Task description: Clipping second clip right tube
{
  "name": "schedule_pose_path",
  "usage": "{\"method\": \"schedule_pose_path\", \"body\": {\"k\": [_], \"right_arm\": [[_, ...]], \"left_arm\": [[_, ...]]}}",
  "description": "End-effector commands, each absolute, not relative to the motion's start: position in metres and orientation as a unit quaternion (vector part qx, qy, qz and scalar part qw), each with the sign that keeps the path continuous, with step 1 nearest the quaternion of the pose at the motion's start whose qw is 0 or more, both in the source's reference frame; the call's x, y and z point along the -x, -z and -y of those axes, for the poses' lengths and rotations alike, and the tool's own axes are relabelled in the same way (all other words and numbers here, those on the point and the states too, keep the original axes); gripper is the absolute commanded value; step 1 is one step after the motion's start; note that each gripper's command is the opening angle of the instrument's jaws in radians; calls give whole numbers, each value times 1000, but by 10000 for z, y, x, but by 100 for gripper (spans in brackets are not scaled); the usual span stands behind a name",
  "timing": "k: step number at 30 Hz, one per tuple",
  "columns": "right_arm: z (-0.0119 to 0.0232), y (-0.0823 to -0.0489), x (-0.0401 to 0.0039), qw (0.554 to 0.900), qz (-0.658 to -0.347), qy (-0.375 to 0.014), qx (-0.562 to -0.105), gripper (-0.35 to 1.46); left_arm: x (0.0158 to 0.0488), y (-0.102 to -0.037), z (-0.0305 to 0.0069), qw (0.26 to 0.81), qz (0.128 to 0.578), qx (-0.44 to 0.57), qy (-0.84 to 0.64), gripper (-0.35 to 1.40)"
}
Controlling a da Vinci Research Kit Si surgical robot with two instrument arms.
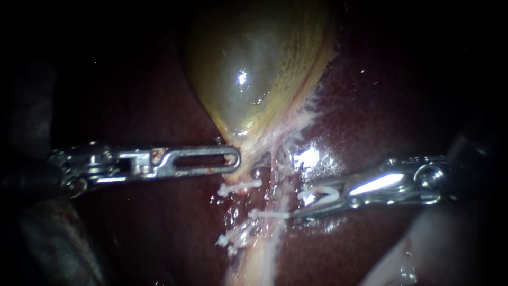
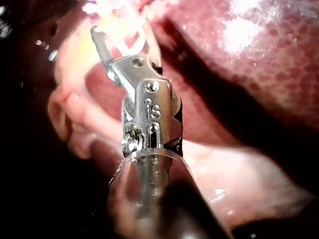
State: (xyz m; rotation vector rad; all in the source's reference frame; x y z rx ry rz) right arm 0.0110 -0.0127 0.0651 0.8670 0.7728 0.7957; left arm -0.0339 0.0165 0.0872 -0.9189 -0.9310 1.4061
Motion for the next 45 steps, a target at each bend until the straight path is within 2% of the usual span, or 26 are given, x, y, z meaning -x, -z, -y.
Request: {"method": "schedule_pose_path", "body": {"k": [1, 14, 45], "right_arm": [[127, -652, -114, 762, -355, -366, -398, 50], [142, -673, -138, 759, -354, -378, -393, 50], [148, -720, -162, 762, -359, -382, -381, 49]], "left_arm": [[337, -870, -165, 574, 397, 392, -600, -35], [322, -847, -168, 576, 398, 390, -598, -35], [320, -826, -166, 578, 400, 388, -596, -35]]}}
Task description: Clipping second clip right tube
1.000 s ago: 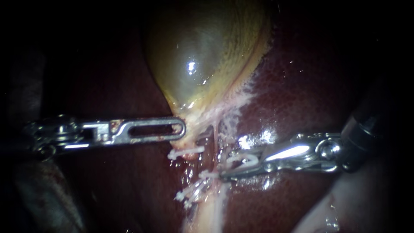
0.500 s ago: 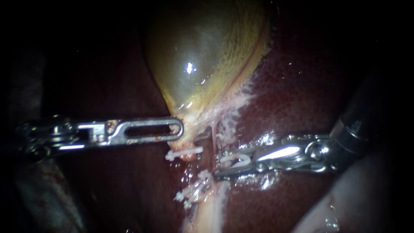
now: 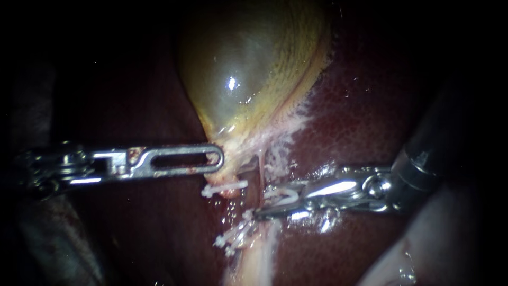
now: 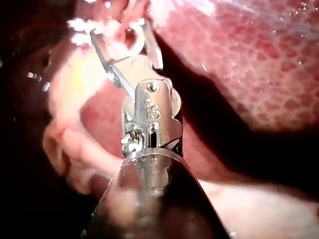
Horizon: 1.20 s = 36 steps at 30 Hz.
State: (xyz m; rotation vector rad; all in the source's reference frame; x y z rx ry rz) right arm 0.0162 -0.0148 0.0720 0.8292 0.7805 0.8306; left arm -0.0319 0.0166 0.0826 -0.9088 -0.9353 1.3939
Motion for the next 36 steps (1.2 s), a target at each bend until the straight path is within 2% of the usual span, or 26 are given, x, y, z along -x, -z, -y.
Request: {"method": "schedule_pose_path", "body": {"k": [1, 12, 36], "right_arm": [[148, -721, -163, 762, -359, -382, -381, 49], [148, -731, -173, 762, -359, -384, -378, 47], [158, -742, -181, 730, -334, -443, -398, 27]], "left_arm": [[320, -825, -166, 578, 400, 388, -596, -35], [320, -824, -166, 578, 400, 388, -596, -35], [320, -824, -166, 578, 400, 388, -596, -35]]}}
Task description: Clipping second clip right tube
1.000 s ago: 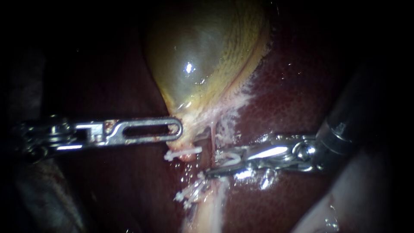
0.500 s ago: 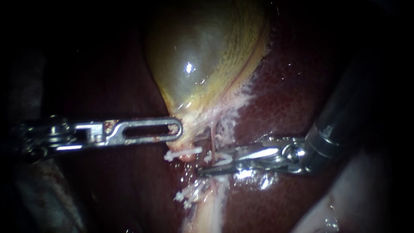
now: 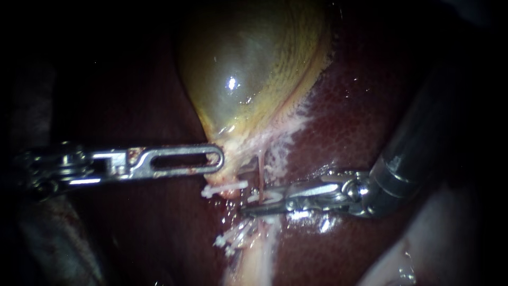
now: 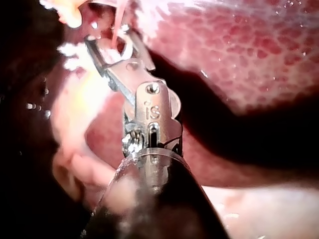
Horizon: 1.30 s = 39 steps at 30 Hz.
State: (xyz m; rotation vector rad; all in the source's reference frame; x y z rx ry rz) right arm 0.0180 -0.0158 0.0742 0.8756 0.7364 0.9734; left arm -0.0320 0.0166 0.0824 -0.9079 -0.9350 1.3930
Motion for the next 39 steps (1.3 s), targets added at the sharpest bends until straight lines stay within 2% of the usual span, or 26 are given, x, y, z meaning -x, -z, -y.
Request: {"method": "schedule_pose_path", "body": {"k": [1, 10, 13, 39], "right_arm": [[158, -742, -181, 728, -332, -447, -400, 26], [157, -745, -181, 715, -322, -467, -407, -18], [158, -745, -181, 714, -321, -469, -408, -25], [160, -748, -181, 715, -322, -469, -407, -29]], "left_arm": [[320, -824, -166, 578, 400, 388, -596, -35], [320, -824, -166, 579, 400, 388, -596, -35], [320, -824, -166, 579, 400, 388, -596, -35], [321, -825, -167, 579, 399, 388, -596, -35]]}}
